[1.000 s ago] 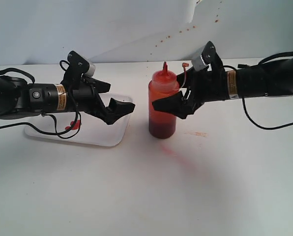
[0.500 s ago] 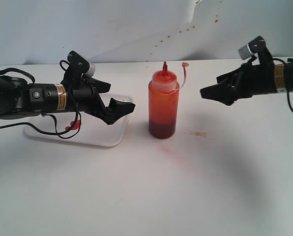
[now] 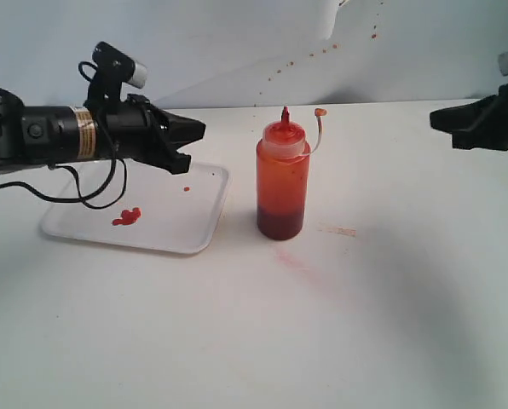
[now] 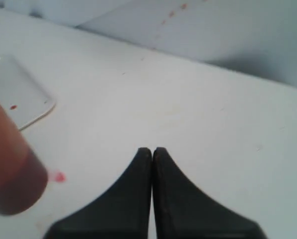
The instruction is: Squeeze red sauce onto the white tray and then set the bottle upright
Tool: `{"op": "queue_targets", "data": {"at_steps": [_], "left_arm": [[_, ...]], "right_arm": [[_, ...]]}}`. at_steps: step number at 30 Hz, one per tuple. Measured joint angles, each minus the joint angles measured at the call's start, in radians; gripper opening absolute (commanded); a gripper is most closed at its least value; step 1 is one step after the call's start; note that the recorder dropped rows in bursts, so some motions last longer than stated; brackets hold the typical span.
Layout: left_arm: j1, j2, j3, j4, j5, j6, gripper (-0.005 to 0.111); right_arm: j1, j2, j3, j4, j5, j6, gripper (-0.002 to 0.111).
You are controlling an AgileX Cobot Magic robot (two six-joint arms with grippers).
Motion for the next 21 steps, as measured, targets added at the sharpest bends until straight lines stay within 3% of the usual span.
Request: {"op": "queue_targets", "data": {"at_steps": [3, 5, 8, 12, 15, 18, 21], "left_arm": [[0.0, -0.135, 0.075, -0.018, 0.017, 0.022, 0.0], [0.0, -0.195, 0.122, -0.094, 0.015, 0.088, 0.0], [0.0, -0.312, 0.245, -0.369, -0.062, 0.308, 0.0], [0.0, -0.455, 0.47, -0.791, -0.336, 0.632, 0.0], [0.0, -0.523, 0.642, -1.024, -0.511, 0.736, 0.0], [0.0, -0.558, 0.747, -1.088, -0.55, 0.748, 0.0], [0.0, -0.573, 0.798, -1.048, -0.557, 0.748, 0.0]], "right_arm": [[0.0, -0.162, 0.169, 0.388, 0.025, -0.338, 0.0], [0.0, -0.224, 0.246, 0.536, -0.025, -0.468, 0.0], [0.0, -0.303, 0.352, 0.682, -0.124, -0.571, 0.0], [0.008, -0.383, 0.488, 0.837, -0.211, -0.71, 0.0], [0.017, -0.433, 0.602, 0.963, -0.304, -0.793, 0.0], [0.018, -0.475, 0.722, 1.018, -0.383, -0.819, 0.0], [0.018, -0.51, 0.798, 1.021, -0.398, -0.816, 0.0]]}}
